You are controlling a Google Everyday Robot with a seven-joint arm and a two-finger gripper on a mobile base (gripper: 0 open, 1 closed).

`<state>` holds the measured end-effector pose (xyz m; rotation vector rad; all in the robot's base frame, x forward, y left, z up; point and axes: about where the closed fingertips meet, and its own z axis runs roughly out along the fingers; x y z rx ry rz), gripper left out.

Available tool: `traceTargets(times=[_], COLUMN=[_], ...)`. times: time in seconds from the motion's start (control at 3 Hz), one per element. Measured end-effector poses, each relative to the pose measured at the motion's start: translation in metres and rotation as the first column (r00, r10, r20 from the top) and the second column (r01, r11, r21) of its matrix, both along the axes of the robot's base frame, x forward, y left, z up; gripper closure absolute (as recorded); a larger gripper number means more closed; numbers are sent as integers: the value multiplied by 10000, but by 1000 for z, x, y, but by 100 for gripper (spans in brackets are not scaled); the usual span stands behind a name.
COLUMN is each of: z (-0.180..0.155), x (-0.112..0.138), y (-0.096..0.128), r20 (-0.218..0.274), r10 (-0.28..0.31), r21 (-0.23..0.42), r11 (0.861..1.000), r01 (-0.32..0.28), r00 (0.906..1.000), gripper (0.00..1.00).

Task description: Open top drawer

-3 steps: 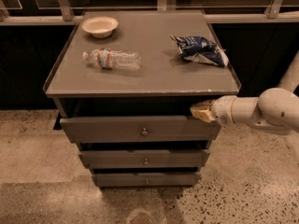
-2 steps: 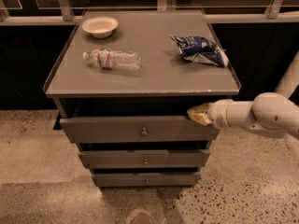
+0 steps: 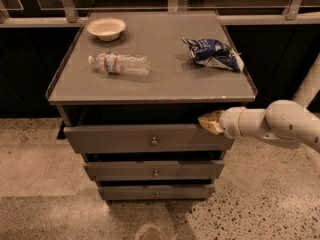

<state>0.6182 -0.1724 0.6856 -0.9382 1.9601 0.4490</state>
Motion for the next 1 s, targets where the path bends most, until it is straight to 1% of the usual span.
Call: traceTargets(times=[0.33,0.67,1.0], z=[0,0,-2], x=[4,4,1], y=[14,14,13], r20=[-75,-75,-453], r10=[78,79,657], r21=[130,129,-398], r11=[9999,9999,9969], r01=[-77,-78,-675], r00=[9999,9999,9968], gripper=[100,100,100])
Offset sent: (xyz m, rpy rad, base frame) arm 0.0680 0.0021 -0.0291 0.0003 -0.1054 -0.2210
